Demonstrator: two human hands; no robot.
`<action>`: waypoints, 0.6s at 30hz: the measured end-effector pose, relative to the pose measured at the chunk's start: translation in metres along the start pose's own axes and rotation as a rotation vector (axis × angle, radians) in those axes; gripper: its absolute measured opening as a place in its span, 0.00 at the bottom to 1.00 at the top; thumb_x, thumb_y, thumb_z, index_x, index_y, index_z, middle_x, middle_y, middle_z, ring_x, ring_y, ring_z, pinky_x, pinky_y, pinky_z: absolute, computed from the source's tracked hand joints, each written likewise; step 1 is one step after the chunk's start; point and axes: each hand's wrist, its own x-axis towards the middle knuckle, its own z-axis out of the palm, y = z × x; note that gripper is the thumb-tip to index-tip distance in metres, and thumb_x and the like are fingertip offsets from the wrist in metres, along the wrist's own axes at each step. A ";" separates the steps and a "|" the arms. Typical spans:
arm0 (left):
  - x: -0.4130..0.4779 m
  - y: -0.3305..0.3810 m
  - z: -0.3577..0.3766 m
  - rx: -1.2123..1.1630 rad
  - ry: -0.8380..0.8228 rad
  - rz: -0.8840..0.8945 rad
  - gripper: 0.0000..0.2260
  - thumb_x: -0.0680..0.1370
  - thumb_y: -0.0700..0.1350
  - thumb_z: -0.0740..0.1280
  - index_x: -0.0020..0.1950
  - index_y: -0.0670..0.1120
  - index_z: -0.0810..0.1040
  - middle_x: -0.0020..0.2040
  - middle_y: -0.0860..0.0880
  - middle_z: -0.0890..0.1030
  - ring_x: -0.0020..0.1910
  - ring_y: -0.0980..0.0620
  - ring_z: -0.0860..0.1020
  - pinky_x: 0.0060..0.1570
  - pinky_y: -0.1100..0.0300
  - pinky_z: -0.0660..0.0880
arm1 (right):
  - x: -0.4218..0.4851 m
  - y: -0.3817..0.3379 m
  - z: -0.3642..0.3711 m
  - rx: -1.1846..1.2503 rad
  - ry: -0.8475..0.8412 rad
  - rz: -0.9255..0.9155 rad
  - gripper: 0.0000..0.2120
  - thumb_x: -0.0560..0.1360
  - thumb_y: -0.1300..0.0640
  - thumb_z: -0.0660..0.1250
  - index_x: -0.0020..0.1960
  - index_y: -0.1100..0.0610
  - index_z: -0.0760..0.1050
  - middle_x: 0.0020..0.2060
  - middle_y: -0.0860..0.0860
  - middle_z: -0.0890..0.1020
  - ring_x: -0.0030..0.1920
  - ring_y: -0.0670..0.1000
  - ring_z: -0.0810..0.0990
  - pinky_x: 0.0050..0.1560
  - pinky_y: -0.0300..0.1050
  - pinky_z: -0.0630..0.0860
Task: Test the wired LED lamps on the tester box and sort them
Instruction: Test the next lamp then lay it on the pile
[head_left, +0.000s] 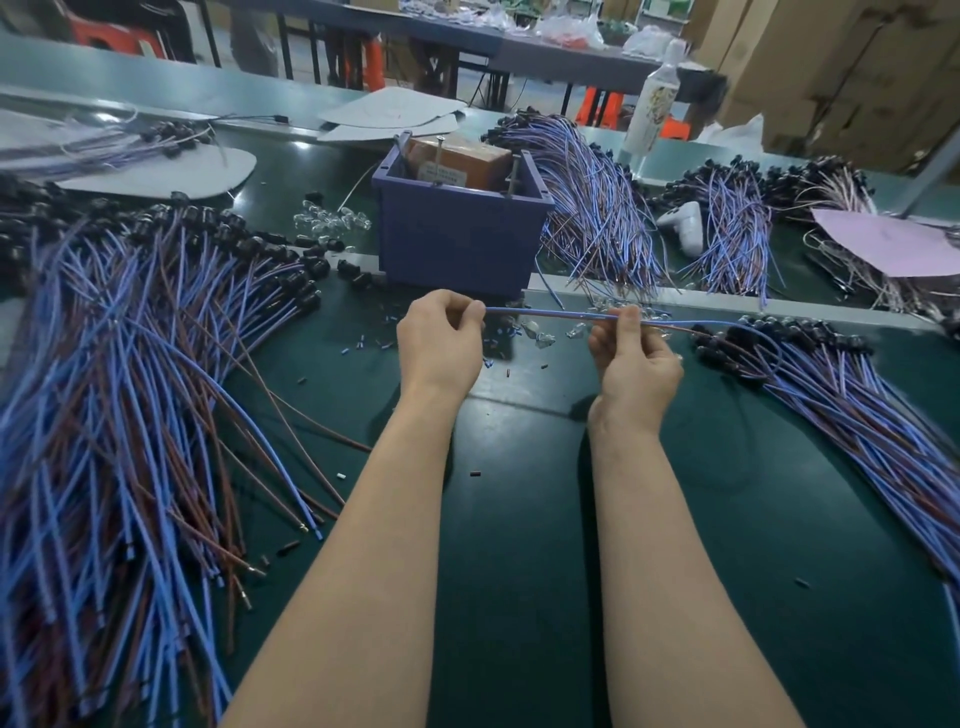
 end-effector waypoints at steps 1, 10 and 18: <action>0.000 0.000 0.000 -0.008 0.008 -0.013 0.07 0.79 0.44 0.64 0.47 0.44 0.80 0.41 0.51 0.81 0.40 0.56 0.75 0.40 0.70 0.65 | -0.001 0.000 0.000 0.006 0.003 0.005 0.11 0.78 0.60 0.64 0.37 0.58 0.75 0.23 0.44 0.79 0.26 0.41 0.77 0.32 0.32 0.76; 0.001 0.001 -0.007 0.004 0.125 -0.032 0.09 0.76 0.38 0.63 0.51 0.45 0.81 0.54 0.46 0.79 0.50 0.51 0.76 0.50 0.68 0.68 | 0.004 -0.013 -0.007 0.206 0.100 0.094 0.11 0.78 0.63 0.64 0.36 0.59 0.73 0.22 0.45 0.78 0.25 0.41 0.78 0.31 0.33 0.77; -0.015 0.018 0.013 -0.200 -0.302 0.060 0.10 0.79 0.44 0.65 0.57 0.41 0.79 0.52 0.43 0.82 0.48 0.49 0.79 0.57 0.56 0.75 | -0.018 -0.014 0.017 0.373 -0.027 0.368 0.09 0.77 0.65 0.64 0.38 0.63 0.74 0.25 0.51 0.81 0.26 0.45 0.80 0.33 0.36 0.80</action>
